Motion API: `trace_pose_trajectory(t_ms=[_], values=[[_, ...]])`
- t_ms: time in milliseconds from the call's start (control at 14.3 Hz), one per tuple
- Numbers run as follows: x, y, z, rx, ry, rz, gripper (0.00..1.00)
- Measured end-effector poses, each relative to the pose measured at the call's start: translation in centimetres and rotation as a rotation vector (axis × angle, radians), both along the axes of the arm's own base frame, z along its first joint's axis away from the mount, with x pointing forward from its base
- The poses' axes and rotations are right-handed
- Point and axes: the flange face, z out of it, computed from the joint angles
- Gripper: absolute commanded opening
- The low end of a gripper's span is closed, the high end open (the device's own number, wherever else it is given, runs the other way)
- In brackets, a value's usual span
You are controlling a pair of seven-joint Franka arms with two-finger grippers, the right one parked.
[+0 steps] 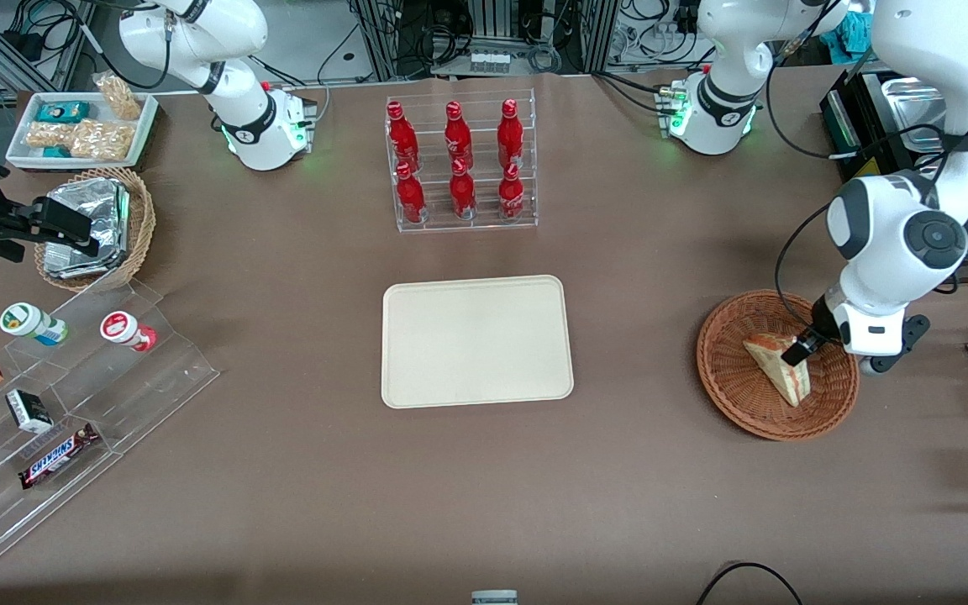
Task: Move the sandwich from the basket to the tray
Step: 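Close the left gripper on the sandwich and lift it from the basket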
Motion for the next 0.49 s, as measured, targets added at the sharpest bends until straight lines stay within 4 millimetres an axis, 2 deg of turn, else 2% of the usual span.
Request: trace_pose_trajectory(t_ms=[209,279,349,419,488], values=[[0.3,-0.5,-0.9,-0.004,0.009,0.030,1.00],[0.3,-0.6,-1.4,-0.004,0.018,0.031,0.86],[0.3,-0.7,-2.2,-0.005,0.030,0.031,0.55],[0.3,-0.7,-2.9,-0.005,0.041,0.031,0.16],[0.4,-0.8,-3.4,-0.005,0.049,0.031,0.10]])
